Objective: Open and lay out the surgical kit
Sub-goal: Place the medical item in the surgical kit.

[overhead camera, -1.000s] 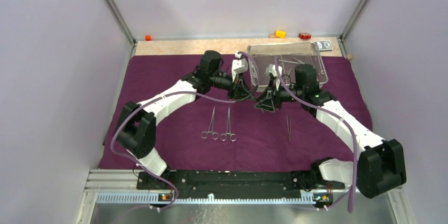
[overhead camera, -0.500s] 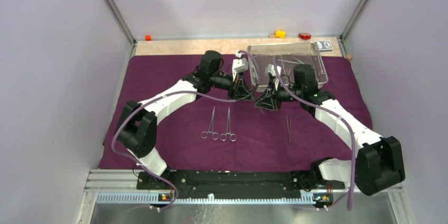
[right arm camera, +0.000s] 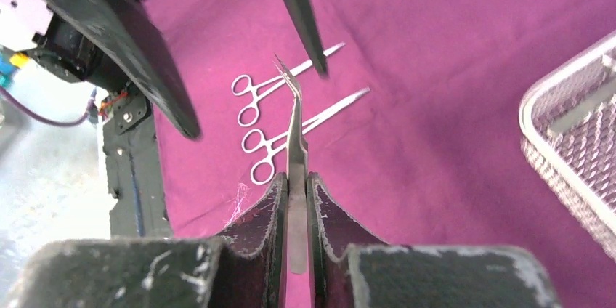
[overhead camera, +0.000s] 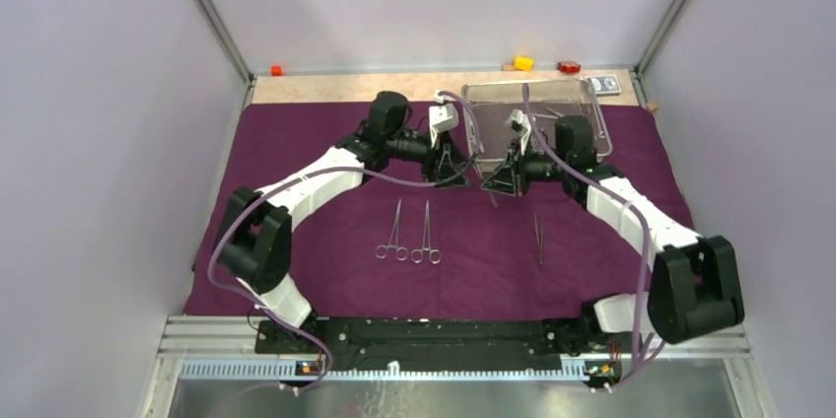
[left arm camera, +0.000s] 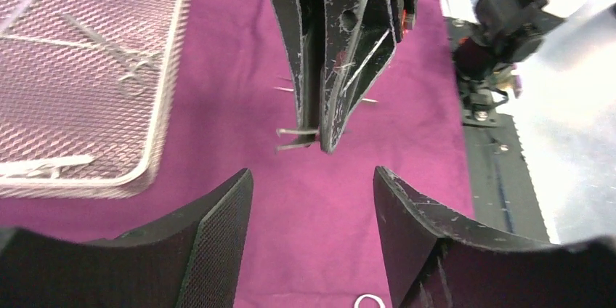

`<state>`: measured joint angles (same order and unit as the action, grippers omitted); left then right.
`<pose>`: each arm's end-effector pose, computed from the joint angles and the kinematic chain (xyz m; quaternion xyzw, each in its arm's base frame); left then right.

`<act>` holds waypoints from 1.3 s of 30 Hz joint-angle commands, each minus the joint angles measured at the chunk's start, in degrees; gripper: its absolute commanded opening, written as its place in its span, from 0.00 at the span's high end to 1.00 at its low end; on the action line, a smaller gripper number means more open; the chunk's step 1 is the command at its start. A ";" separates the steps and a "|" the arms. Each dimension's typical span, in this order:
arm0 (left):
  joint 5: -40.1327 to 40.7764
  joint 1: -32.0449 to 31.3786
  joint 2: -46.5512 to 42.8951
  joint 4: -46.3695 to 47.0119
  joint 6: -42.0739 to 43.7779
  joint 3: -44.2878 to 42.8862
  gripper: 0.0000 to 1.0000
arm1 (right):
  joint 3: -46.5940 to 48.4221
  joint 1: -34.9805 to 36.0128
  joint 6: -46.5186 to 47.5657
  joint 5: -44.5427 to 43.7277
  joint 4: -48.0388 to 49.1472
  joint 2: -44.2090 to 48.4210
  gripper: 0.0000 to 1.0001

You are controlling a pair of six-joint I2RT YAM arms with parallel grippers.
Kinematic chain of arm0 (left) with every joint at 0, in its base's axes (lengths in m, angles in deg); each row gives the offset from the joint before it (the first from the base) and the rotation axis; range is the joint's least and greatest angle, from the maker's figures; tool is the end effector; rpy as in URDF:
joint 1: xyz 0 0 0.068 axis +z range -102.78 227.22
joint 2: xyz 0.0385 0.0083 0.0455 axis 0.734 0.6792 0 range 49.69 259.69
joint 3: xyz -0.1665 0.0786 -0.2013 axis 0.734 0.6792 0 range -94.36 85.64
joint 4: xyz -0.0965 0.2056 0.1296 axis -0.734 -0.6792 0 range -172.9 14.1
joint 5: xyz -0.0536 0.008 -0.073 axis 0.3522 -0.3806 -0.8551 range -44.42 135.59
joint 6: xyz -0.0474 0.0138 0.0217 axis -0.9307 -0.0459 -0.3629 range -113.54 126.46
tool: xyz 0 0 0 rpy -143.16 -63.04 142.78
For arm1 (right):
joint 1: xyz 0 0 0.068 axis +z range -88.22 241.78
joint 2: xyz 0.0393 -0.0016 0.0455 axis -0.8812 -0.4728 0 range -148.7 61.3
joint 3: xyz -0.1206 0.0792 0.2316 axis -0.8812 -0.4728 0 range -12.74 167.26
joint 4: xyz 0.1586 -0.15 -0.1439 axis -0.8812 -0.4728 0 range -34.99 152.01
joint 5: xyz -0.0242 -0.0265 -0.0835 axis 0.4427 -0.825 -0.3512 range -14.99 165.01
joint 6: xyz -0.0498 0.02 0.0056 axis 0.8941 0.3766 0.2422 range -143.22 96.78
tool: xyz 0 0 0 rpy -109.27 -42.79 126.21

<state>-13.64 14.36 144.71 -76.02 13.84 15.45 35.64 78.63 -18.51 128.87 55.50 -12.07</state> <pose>0.2979 -0.2288 0.2891 0.5016 0.5969 -0.5095 0.3640 0.2528 0.1066 0.2678 -0.3629 0.7228 0.4390 0.3915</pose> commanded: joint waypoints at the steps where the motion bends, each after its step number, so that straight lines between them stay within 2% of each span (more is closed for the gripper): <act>1: 5.34 2.44 -2.85 1.26 5.56 -2.41 0.31 | -3.53 -4.43 -9.40 5.17 3.62 -5.72 1.00; 8: 6.21 3.14 1.22 3.35 4.90 -2.80 0.28 | -10.57 -5.41 -17.85 6.13 12.32 -9.43 1.00; 12: 5.47 3.09 4.92 5.54 1.84 -3.44 0.28 | -11.02 -6.67 -20.51 8.30 13.21 -17.41 1.00; 14: 5.12 3.15 6.22 5.66 0.90 -4.28 0.28 | -9.14 -7.73 -20.39 11.05 11.12 -23.00 1.00; 19: 5.07 3.10 8.03 4.69 0.33 -5.52 0.28 | -4.31 -10.22 -13.66 10.17 -0.07 -32.03 1.00; 27: 3.70 3.14 9.35 3.25 -0.53 -7.12 0.28 | -3.58 -10.81 -10.18 4.72 -4.11 -27.49 0.94; 35: 2.71 3.18 9.23 2.76 -0.72 -7.07 0.28 | -2.01 -10.80 -8.52 1.09 -7.20 -26.71 0.76; 39: 2.51 3.14 9.04 2.76 -0.39 -6.68 0.28 | -1.39 -10.78 -7.78 -0.70 -8.21 -26.23 0.71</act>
<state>-9.35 17.55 153.48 -74.01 13.62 10.20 31.59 67.98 -28.63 131.01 48.33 -40.74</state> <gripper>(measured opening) 0.724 0.269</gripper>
